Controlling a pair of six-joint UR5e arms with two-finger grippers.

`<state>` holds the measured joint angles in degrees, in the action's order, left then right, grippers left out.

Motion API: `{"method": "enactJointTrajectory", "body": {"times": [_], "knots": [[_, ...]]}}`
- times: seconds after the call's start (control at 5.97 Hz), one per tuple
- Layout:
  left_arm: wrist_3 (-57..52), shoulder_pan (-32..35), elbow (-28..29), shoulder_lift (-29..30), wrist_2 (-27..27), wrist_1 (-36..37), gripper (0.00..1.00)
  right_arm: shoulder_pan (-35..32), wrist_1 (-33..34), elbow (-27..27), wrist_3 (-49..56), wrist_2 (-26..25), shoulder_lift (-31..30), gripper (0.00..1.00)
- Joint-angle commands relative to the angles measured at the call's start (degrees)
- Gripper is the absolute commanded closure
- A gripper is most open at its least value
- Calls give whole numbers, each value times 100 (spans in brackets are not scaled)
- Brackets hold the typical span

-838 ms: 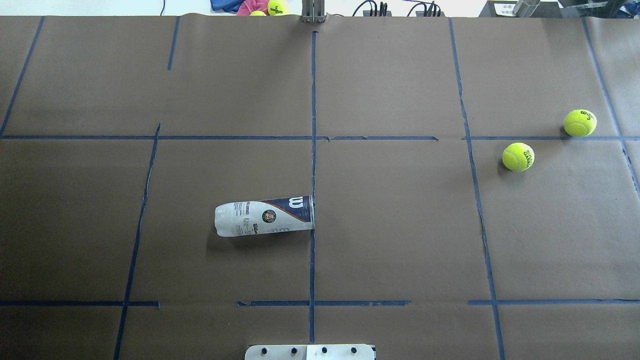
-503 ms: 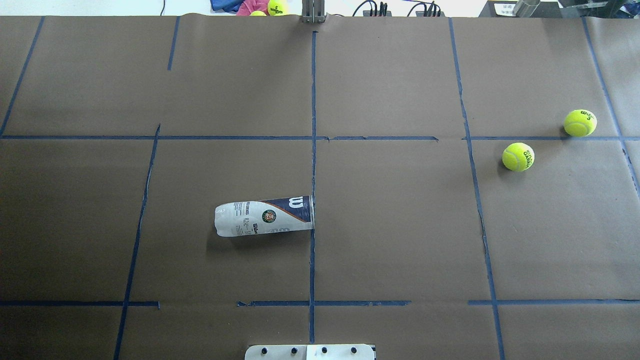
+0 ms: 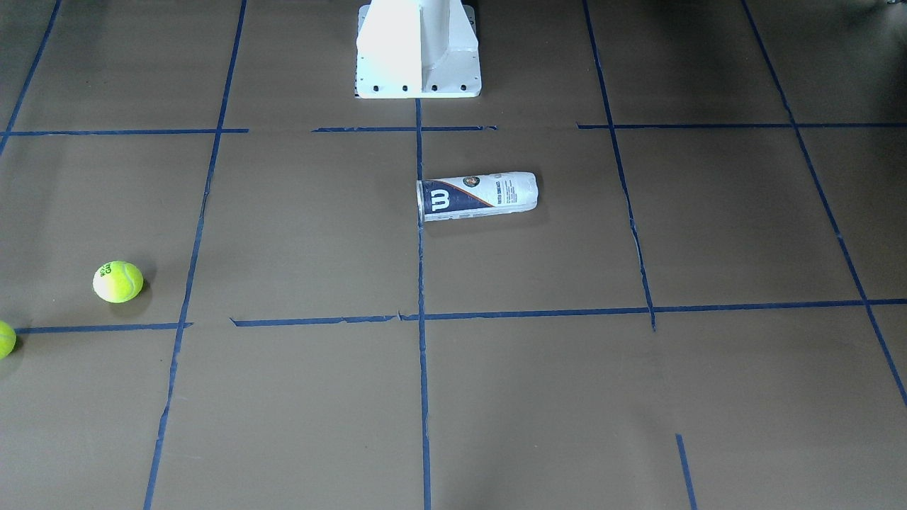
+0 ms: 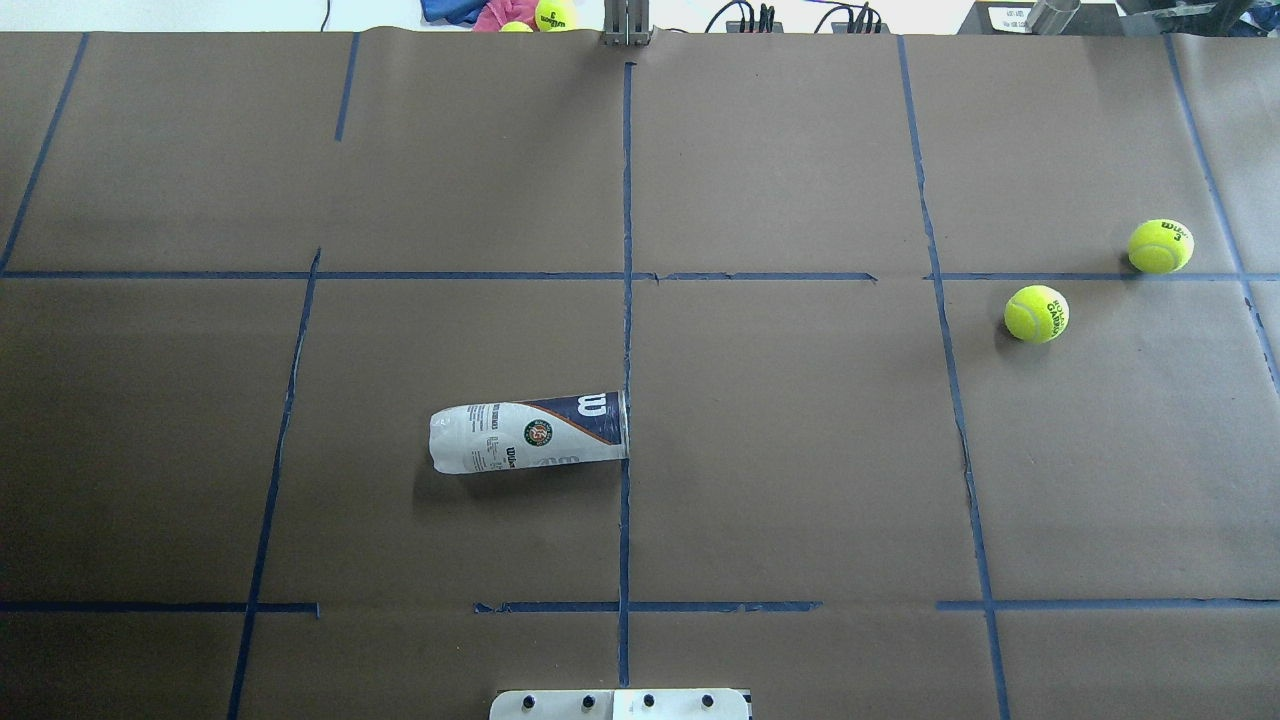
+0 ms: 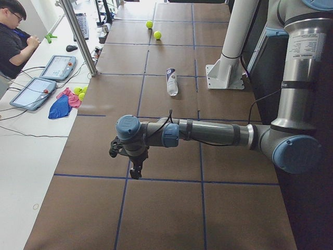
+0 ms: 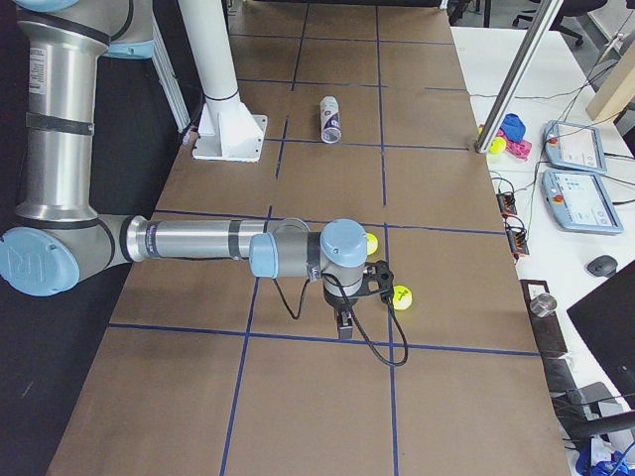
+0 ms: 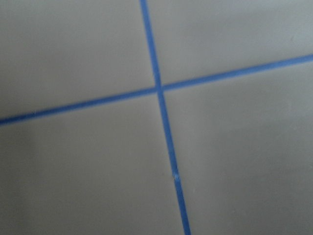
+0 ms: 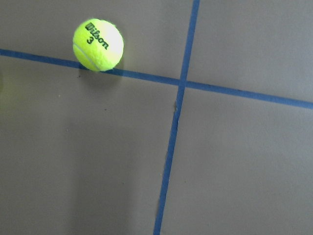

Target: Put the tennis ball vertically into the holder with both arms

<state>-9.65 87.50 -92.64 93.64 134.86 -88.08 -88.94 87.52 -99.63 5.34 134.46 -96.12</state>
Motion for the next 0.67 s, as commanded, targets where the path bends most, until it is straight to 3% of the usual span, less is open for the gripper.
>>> {"method": "enactJointTrajectory", "body": {"times": [0.0, 0.17, 0.34, 0.5], "knots": [[7, -22, 44, 399, 14, -497, 0, 17, -252, 67, -16, 98, 243, 0], [-36, -83, -25, 452, 40, -943, 0, 77, -296, 84, -7, 176, 322, 0], [181, -536, -26, 453, 15, -2061, 0, 217, -366, 84, -33, 186, 522, 0], [279, -1272, -69, 836, -29, -2664, 0, 271, -367, 84, -25, 186, 533, 0]]}}
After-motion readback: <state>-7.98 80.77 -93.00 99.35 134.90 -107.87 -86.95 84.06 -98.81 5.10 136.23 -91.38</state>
